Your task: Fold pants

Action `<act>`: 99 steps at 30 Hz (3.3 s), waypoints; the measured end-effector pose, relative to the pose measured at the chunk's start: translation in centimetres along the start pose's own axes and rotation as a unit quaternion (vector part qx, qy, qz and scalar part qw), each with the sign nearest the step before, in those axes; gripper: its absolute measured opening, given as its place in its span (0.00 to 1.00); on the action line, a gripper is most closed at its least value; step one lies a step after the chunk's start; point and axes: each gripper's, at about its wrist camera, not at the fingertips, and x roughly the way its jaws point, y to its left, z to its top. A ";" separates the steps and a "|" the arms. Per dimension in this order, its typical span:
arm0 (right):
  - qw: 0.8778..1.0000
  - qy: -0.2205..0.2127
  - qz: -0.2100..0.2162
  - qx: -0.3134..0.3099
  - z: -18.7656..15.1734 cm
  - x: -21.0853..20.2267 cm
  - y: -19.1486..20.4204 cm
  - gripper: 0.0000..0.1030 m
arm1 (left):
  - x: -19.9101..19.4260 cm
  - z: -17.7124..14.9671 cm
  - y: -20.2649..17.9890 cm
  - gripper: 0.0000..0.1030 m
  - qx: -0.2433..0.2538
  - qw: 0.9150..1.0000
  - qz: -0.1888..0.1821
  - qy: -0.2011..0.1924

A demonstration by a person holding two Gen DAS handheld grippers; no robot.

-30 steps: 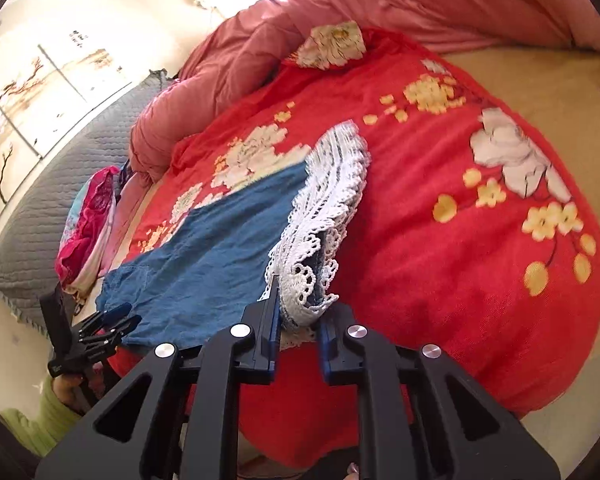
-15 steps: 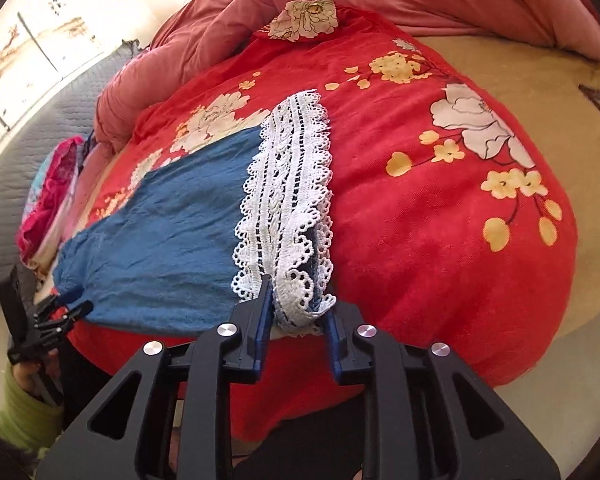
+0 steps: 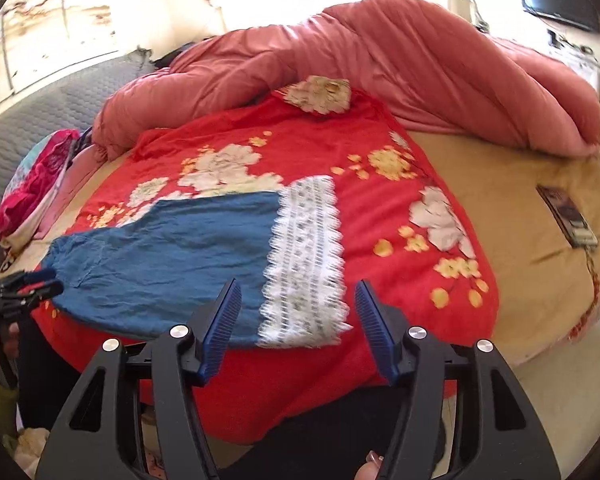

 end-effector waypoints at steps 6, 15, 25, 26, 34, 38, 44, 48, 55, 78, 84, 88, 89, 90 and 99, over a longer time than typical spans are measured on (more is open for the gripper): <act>0.999 -0.004 0.032 -0.040 1.3 1.8 4.5 0.69 | 1.9 2.6 -1.3 0.63 0.019 1.000 0.005 -0.006; 0.996 0.059 0.059 -0.043 -0.3 6.6 7.8 0.70 | 7.5 0.6 -3.5 0.64 0.045 0.997 0.004 0.055; 0.998 0.037 0.058 0.010 -1.0 5.4 5.6 0.75 | 6.1 2.0 -5.8 0.69 0.084 0.996 0.007 0.032; 0.998 0.017 0.055 0.019 -0.8 4.4 5.0 0.82 | 5.8 2.7 -6.5 0.72 0.094 0.995 0.002 0.025; 0.995 -0.019 0.017 0.100 -1.1 2.3 -0.1 0.87 | 7.4 7.4 -12.3 0.82 0.160 0.986 -0.036 0.010; 0.992 -0.008 0.013 0.128 -1.8 2.8 -1.6 0.88 | 9.7 9.8 -14.7 0.88 0.182 0.981 -0.059 0.026; 0.987 0.005 0.024 0.156 -2.4 4.1 -2.3 0.88 | 14.2 13.2 -16.4 0.89 0.194 0.977 -0.069 0.050; 0.985 0.010 0.027 0.169 -2.6 5.0 -2.8 0.88 | 17.5 15.5 -16.5 0.89 0.177 0.978 -0.089 0.067; 0.983 0.010 0.037 0.180 -2.8 5.9 -3.2 0.68 | 22.8 17.4 -16.0 0.77 0.139 0.971 -0.152 0.119; 0.982 0.002 0.079 0.170 -1.9 7.3 -2.1 0.19 | 25.6 16.7 -18.1 0.22 0.147 0.949 -0.245 0.133; 0.990 -0.036 0.087 0.105 0.0 5.4 1.6 0.16 | 22.1 17.8 -15.5 0.11 0.108 0.948 -0.285 0.092; 0.992 -0.054 0.100 0.054 1.7 4.3 5.0 0.16 | 18.3 18.3 -11.6 0.10 0.067 0.946 -0.312 0.052; 0.992 -0.058 0.109 0.037 2.1 4.1 6.3 0.16 | 17.6 18.3 -10.4 0.10 0.056 0.946 -0.316 0.046; 0.991 -0.058 0.116 0.023 2.4 4.1 7.4 0.16 | 16.7 18.2 -8.8 0.10 0.042 0.948 -0.313 0.039; 0.985 -0.001 0.144 -0.100 2.5 9.3 17.6 0.16 | 15.1 15.6 -0.3 0.13 -0.041 0.969 -0.236 0.051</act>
